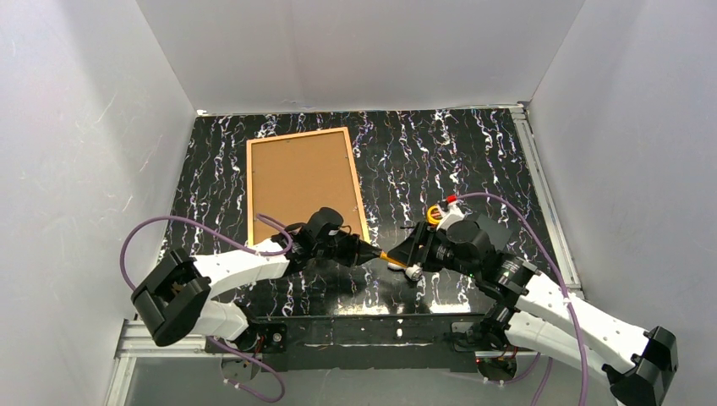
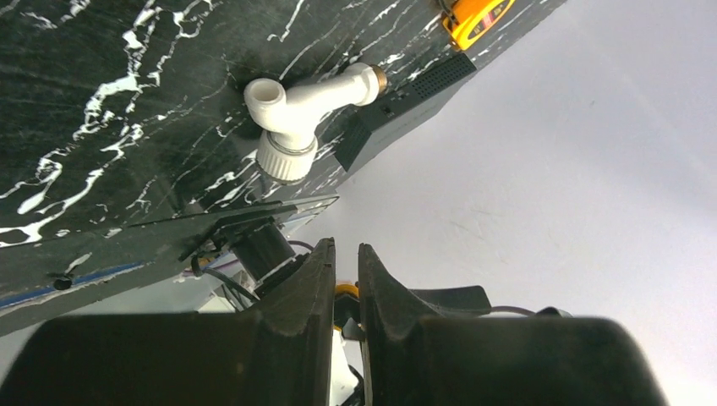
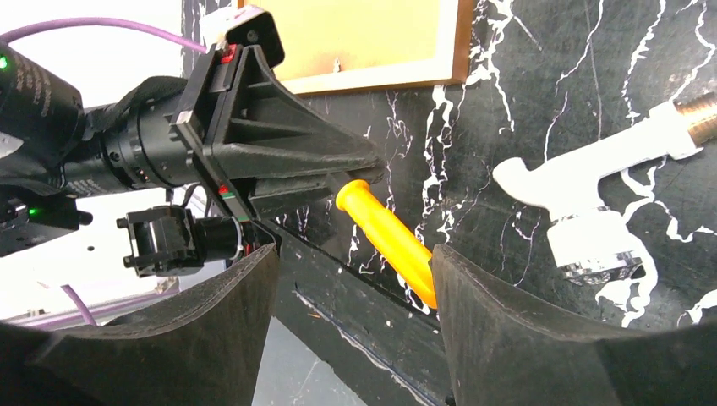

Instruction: Take the photo out of the frame

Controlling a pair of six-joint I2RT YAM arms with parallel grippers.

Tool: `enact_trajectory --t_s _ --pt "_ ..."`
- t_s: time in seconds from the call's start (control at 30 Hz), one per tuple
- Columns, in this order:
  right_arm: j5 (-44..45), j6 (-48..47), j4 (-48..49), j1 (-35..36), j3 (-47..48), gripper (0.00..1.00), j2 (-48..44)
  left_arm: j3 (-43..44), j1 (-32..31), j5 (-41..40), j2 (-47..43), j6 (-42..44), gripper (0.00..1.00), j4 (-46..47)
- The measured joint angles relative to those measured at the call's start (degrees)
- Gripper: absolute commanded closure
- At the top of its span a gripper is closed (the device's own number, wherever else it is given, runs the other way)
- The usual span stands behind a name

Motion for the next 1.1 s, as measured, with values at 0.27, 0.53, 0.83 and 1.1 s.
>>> enact_trajectory --t_s 0.27,0.53,0.83,1.1 --pt "0.68 -0.68 1.33 -1.46 0.26 0.21 -0.87 -0.04 0.00 0.04 -0.55 -0.70 1.00 2.32" --pt "-0.24 -5.22 -5.14 -4.39 1.36 0.17 -3.65 0.39 0.07 1.31 -0.57 0.74 1.00 1.70" --pt "-5.03 -5.99 -2.43 -5.25 -2.16 0.30 -7.45 4.87 0.09 6.51 1.88 3.15 1.00 5.64" --pt "-7.67 -3.91 7.93 -5.35 -5.07 0.57 -6.25 4.98 0.07 7.43 2.60 2.32 1.00 7.21"
